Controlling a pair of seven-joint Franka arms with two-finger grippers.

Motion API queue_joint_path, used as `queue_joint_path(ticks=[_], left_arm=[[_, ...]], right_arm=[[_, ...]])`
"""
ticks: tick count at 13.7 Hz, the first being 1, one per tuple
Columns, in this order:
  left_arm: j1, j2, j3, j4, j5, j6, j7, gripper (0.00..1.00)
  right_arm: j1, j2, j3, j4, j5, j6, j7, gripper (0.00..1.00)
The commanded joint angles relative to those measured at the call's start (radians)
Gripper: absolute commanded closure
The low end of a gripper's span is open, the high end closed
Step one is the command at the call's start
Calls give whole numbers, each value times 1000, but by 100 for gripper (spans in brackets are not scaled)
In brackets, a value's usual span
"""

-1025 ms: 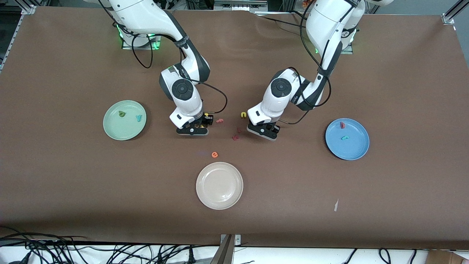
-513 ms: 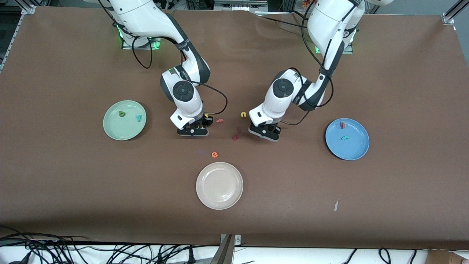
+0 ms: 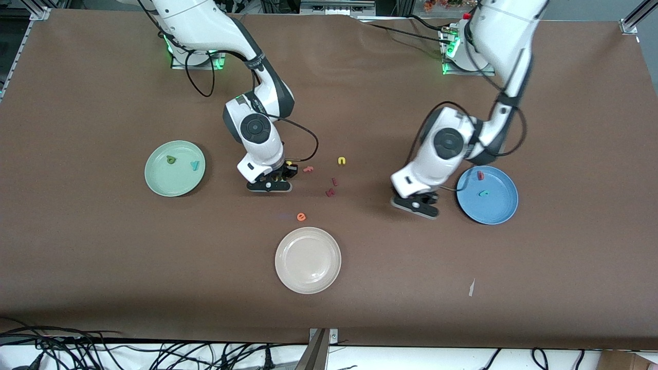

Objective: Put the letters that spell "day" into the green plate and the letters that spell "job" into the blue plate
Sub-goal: 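Carry o to the blue plate while the right gripper carries a to green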

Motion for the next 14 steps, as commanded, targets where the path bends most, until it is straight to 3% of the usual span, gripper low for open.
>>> queue_joint_path(ticks=[1, 3, 5, 6, 7, 8, 11, 14], left_arm=[[130, -98, -21, -29, 25, -161, 159, 81], [199, -115, -21, -52, 24, -214, 239, 79], [248, -117, -19, -95, 22, -219, 302, 54], [273, -118, -18, -119, 22, -220, 313, 33], [290, -129, -18, -148, 22, -220, 316, 28], [291, -141, -18, -165, 22, -223, 316, 2], [305, -222, -16, -153, 22, -323, 309, 0], [305, -363, -7, -153, 22, -404, 301, 0]], right_arm=[[-2, -81, -64, -6, 10, -121, -135, 87], [-2, -126, -127, -23, 12, -198, -275, 87], [-5, -195, -203, -113, 13, -193, -404, 86], [-6, -230, -245, -156, 13, -189, -499, 86], [-6, -264, -283, -202, 13, -189, -568, 86], [-6, -290, -321, -236, 13, -189, -616, 86], [-6, -305, -404, -332, 13, -125, -713, 87], [-16, -278, -409, -380, 13, 11, -740, 85]])
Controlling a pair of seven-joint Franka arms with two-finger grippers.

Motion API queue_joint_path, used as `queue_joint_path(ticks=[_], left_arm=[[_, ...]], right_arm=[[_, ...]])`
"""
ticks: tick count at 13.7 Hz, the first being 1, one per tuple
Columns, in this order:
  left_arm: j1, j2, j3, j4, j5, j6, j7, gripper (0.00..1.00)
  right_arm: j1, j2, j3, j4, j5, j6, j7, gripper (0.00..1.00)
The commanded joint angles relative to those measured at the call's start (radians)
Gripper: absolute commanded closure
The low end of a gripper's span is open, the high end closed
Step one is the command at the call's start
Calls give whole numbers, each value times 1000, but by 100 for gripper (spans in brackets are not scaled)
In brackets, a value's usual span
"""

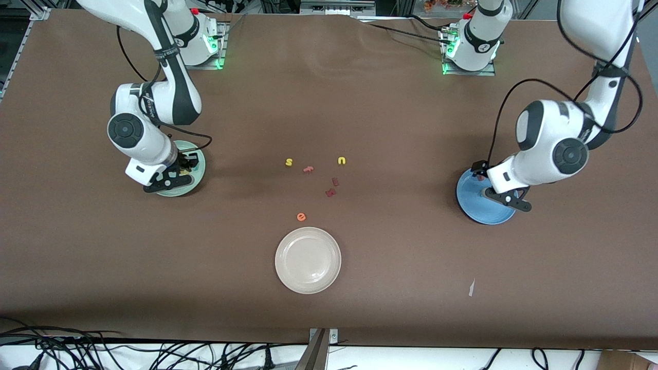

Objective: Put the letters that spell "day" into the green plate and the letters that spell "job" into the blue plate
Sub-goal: 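Release o on the blue plate while the right gripper releases a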

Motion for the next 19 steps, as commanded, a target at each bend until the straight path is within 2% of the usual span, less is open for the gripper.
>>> queue_joint_path(ticks=[1, 3, 4, 5, 6, 9, 11, 13, 16, 19], left_arm=[[15, -186, -3, -29, 24, -80, -5, 0], [38, -269, -3, -11, 31, -149, -5, 0], [40, -296, -3, 20, 33, -213, -11, 0], [55, -305, -6, 67, 34, -283, -28, 0], [67, -305, -6, 133, 34, -368, -41, 0], [86, -299, -8, 319, 34, -564, -47, 0], [86, -296, -9, 399, 34, -647, -96, 0], [86, -299, -14, 433, 34, -703, -114, 0], [86, -300, -14, 440, 34, -712, -143, 0], [87, -296, -5, 480, 33, -714, -160, 0]], right_arm=[[-24, 1, 1, -45, 13, 71, -27, 85], [-44, 11, 1, -45, 13, 70, -36, 81], [-44, 18, 1, -45, 13, 68, -33, 63], [-50, 35, 1, -44, 13, 70, -30, 30], [-68, 38, 1, -44, 13, 70, -28, 0], [-68, 17, 7, -29, 13, 38, -20, 0], [-62, -15, 17, 40, 13, -75, 7, 0], [-59, -14, 30, 187, 13, -306, 53, 0], [-56, -14, 32, 411, 13, -607, 93, 0], [-59, -14, 27, 624, 11, -839, 93, 0]])
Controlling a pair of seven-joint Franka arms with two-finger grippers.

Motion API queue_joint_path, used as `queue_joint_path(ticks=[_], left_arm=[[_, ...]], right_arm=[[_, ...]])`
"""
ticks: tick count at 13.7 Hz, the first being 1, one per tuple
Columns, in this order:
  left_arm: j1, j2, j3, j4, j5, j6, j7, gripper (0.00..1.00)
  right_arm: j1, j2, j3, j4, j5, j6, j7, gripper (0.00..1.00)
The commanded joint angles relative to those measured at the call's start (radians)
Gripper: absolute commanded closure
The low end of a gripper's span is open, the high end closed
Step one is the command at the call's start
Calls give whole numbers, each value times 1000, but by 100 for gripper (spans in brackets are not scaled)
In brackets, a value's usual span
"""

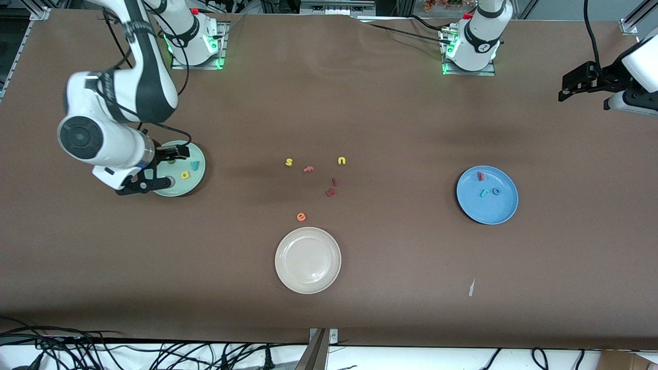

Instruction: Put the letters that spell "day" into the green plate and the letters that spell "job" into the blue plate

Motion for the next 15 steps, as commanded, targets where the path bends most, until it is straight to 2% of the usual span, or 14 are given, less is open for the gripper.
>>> queue_joint_path(ticks=[1, 3, 6, 10, 12, 15], left_arm=[[5, 22, -3, 87, 34, -46, -23, 0], [26, 22, 16, 136, 33, -54, -17, 0], [40, 22, 16, 150, 34, -54, -22, 0], [32, 35, -1, 151, 54, -53, -23, 0], [24, 36, -3, 153, 65, -51, -23, 0], [24, 38, 2, 153, 70, -48, -22, 0]], right_arm=[[-10, 9, -12, 175, 12, -165, 9, 0], [-12, -61, -29, 195, 61, -141, 24, 0], [-12, -138, -48, 206, 57, -147, 20, 0], [-18, -58, -46, 276, 45, -69, 40, 0], [-12, -66, -46, 286, 3, -64, 40, 0], [-18, -67, -48, 281, 9, -18, 58, 0]])
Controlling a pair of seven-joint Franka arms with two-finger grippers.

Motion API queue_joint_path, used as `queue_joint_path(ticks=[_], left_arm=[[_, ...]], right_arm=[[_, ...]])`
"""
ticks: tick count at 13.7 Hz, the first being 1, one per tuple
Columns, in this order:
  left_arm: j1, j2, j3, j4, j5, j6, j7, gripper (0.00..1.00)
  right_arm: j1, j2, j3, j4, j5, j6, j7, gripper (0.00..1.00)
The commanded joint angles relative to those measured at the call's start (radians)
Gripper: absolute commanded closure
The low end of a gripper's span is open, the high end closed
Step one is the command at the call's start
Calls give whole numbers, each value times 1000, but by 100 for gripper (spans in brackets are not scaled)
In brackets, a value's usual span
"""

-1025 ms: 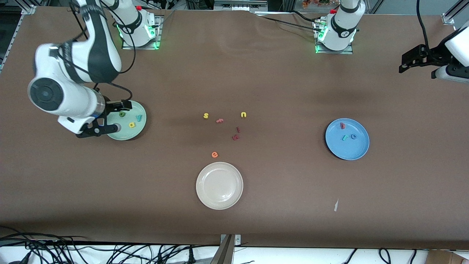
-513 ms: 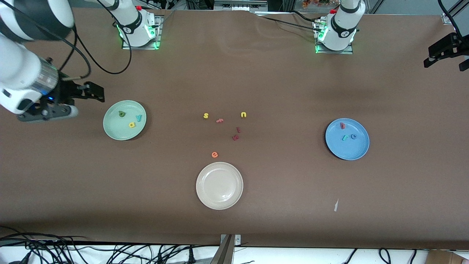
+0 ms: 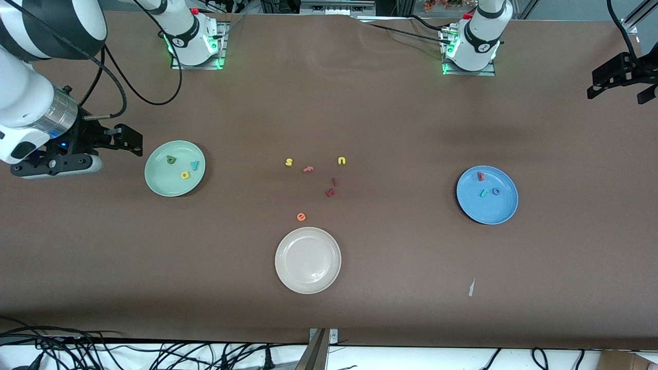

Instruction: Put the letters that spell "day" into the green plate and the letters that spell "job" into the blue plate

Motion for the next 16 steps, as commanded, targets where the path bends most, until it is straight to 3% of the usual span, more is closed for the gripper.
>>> queue_joint_path(ticks=[1, 4, 5, 10, 11, 16], left_arm=[[-7, 14, 5, 32, 42, -15, -5, 0], [-6, 14, 5, 32, 42, -12, -5, 0], [-6, 14, 5, 32, 42, -12, -5, 0], [-7, 14, 5, 34, 41, -12, -5, 0], [-9, 14, 5, 34, 41, -12, -5, 0], [-9, 14, 5, 34, 41, -12, -5, 0]], right_arm=[[-5, -15, -5, 22, -9, -12, 6, 0], [-44, -95, 48, 11, -14, -126, 10, 0], [-103, -107, 71, -10, -6, -140, 10, 0], [-509, -137, 500, -40, -54, -79, 15, 0], [-572, -141, 552, -53, -68, -72, 15, 0], [-582, -226, 556, -185, -82, 26, 15, 0]])
